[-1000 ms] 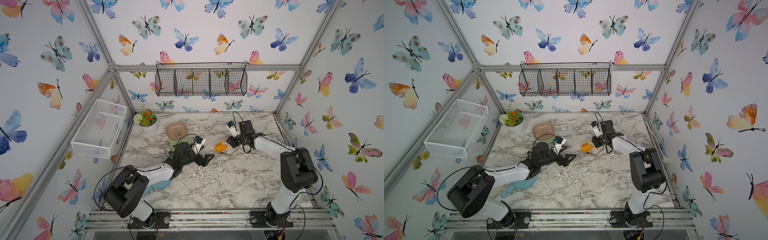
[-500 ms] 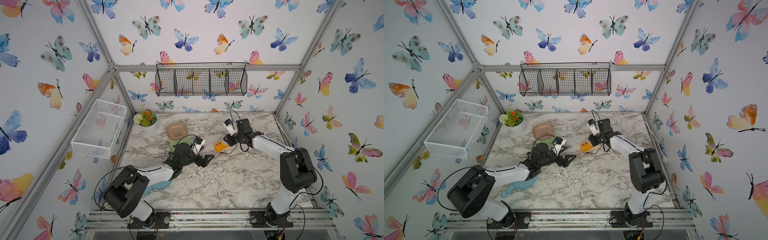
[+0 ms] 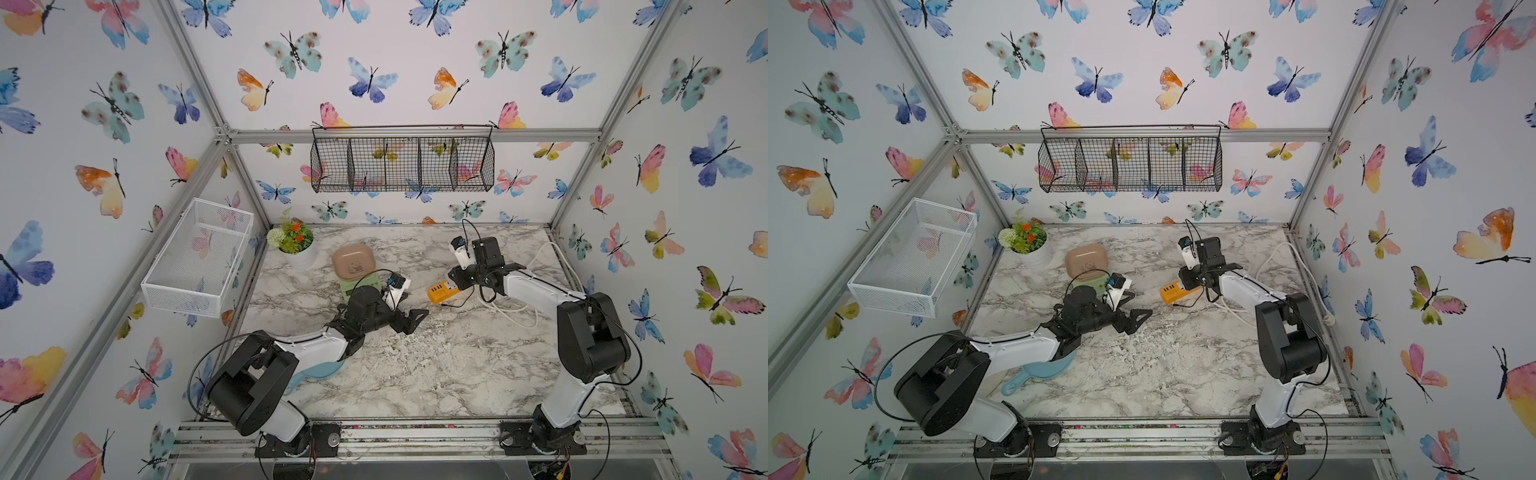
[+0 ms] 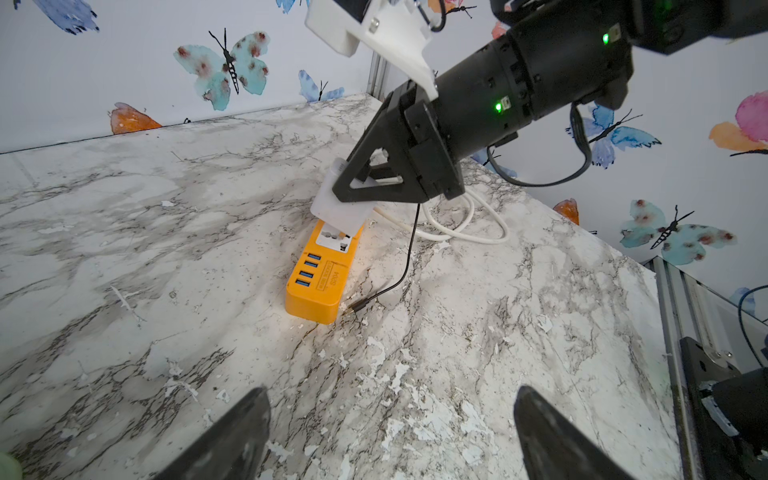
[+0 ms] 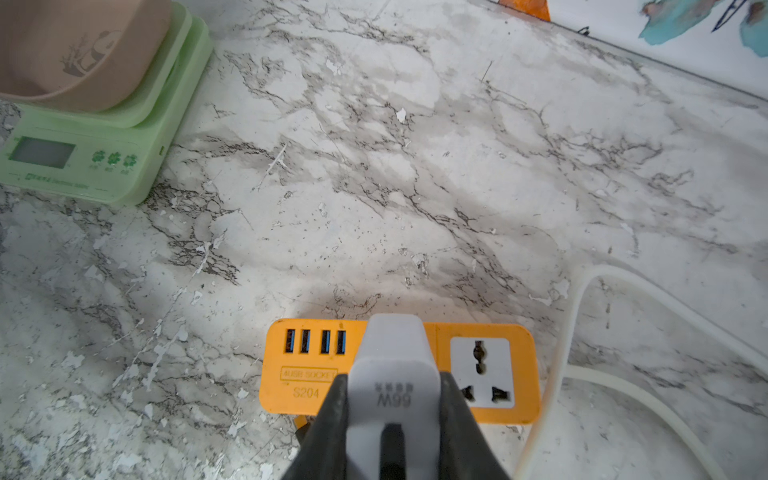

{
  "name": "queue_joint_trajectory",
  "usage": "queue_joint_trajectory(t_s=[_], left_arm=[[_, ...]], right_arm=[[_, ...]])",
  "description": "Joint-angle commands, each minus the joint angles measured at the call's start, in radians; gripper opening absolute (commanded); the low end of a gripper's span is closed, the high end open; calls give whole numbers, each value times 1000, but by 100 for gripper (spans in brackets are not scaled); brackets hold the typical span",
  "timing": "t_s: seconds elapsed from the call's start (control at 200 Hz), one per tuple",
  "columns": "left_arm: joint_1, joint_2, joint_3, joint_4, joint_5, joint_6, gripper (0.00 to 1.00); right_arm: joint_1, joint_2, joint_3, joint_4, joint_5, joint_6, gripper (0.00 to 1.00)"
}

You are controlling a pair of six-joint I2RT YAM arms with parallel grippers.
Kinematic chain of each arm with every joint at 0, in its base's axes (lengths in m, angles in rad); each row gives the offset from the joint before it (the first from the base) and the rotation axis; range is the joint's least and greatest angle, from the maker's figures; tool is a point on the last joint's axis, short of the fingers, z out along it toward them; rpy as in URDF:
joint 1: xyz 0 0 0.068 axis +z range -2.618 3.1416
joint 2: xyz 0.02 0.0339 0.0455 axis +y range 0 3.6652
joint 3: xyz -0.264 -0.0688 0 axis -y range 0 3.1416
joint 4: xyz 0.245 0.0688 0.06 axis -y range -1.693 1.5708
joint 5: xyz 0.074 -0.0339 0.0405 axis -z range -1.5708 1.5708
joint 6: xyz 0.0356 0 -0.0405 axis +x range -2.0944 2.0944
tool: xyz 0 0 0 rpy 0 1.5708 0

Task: Charge the electronic scale
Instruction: Insert the plug into the socket.

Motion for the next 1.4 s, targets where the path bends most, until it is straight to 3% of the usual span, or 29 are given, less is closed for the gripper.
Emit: queue_joint_trajectory(t_s=[0.0, 0.39, 1.396], left_arm=[[0, -33, -8, 13, 13, 9, 91], [0, -30, -5, 11, 16, 12, 91], [0, -37, -11, -7, 9, 19, 91]], right_arm=[[4, 16, 6, -16, -2, 12, 2], [5, 0, -3, -53, 12, 10, 2], [36, 188, 130, -185, 93, 23, 2]])
